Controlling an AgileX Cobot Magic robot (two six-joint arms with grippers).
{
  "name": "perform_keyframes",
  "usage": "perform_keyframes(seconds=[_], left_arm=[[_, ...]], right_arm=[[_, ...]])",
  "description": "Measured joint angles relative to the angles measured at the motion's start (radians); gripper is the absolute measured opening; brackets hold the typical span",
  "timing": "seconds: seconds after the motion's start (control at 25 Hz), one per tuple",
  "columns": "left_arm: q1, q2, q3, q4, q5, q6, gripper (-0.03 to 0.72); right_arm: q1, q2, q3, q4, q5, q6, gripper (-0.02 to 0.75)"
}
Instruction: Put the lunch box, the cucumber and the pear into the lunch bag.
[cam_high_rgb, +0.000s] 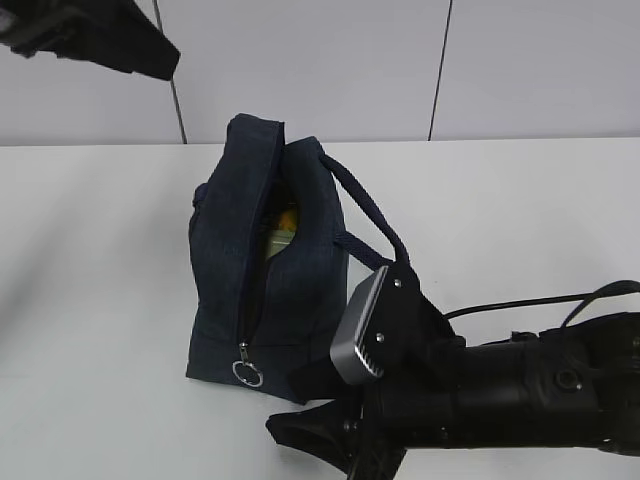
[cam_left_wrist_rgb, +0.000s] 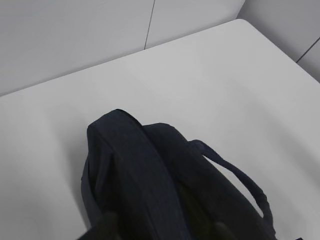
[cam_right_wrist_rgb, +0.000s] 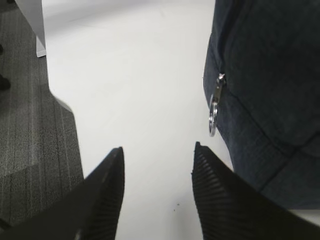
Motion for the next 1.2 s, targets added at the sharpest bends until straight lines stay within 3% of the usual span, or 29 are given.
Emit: perform_keyframes(seconds=[0.32,0.6,0.76,1.2], left_arm=[[0.0,-0.215,0.417,-0.012,-0.355,0.125,0.34],[0.0,-0.299,0.643,-0.213,-0.51,0.413,0.34],[0.0,-0.307,0.704,-0.317,-0.549,0.534,0.34],[0.0,-0.307,0.708,-0.392,-0.581,0.554,0.34]], right_arm=[[0.003,0.058,-0.013,0.02,0.017,0.002,0.356],[0.017,0.114,-0.063,0.04,0.02,0.002,0.355],[0.018,0.118,-0.067,0.1,0.041,-0.002,0.355],[0.091,0.132,-0.067,0.325,0.081,-0.144,0.301]])
